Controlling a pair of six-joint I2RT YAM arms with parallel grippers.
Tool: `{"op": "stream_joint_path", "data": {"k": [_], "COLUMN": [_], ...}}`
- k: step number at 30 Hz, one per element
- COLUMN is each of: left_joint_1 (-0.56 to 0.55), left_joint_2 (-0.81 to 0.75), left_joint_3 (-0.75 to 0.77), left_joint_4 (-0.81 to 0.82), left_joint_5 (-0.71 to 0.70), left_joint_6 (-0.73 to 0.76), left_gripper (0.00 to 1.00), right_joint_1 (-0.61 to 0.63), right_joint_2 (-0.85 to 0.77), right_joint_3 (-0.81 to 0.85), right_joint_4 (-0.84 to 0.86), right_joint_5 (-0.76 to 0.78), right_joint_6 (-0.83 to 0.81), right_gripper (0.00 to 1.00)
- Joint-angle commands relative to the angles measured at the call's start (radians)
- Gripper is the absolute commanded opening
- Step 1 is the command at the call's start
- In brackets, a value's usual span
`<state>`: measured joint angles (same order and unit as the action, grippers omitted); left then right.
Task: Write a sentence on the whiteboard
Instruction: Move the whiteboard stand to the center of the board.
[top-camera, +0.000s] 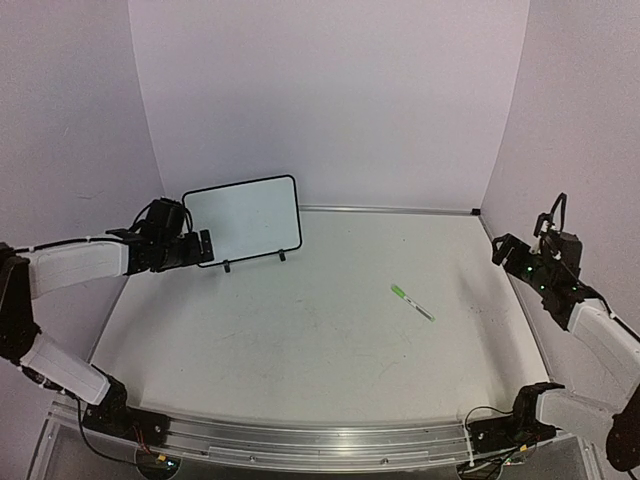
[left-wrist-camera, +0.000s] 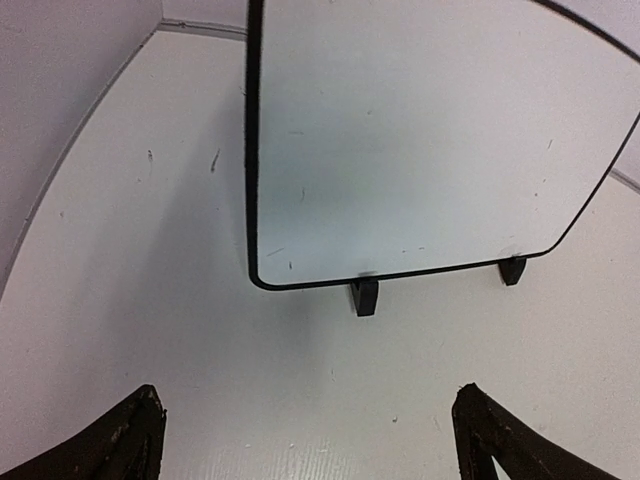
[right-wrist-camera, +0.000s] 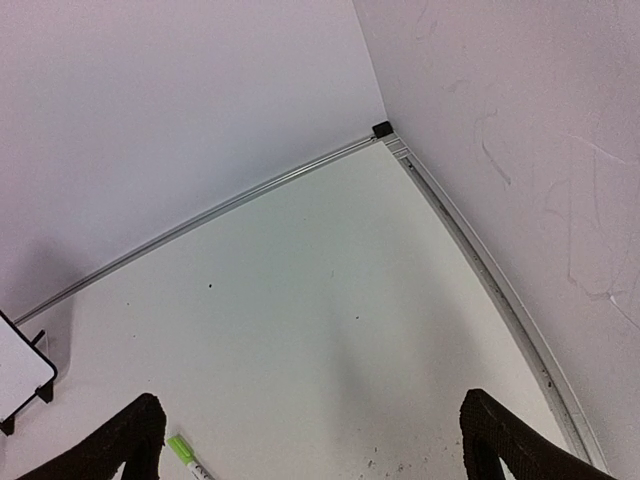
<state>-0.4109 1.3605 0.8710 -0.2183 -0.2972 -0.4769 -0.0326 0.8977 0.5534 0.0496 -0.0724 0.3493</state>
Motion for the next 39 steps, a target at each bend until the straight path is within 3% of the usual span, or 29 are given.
{"op": "stream_joint_path", "data": {"k": [1, 8, 16, 20, 39], "left_joint_1": [-0.041, -0.046, -0.046, -0.046, -0.046], "left_joint_2": [0.163, 0.426, 0.593, 0.636, 0.695], "left_joint_3": [0.130, 0.311, 0.427, 0.448, 0.435], "left_joint_4": [0.043, 0.025, 0.005, -0.011, 0.041], "left_joint_5": [-0.036, -0.044, -0.064, -0.076, -0.089], "left_joint_6": [-0.032, -0.038, -0.040, -0.054, -0.031], "left_gripper": [0.99, 0.96, 0.67, 0.54, 0.24], "right_joint_1": [0.003, 0.003, 0.003, 0.003, 0.003], "right_joint_2": [0.017, 0.044, 0.059, 0.066, 0.068], "right_joint_3": [0.043, 0.051, 0.052, 0.055, 0.053], "right_joint_4": [0.004, 0.004, 0.006, 0.007, 0.007], "right_joint_5": [-0.064, -0.097, -0.103, -0.104, -0.108], "right_joint_6": [0.021, 0.023, 0.022, 0.021, 0.020], "right_gripper": [0.98, 0.98, 0.98, 0.98, 0.98]}}
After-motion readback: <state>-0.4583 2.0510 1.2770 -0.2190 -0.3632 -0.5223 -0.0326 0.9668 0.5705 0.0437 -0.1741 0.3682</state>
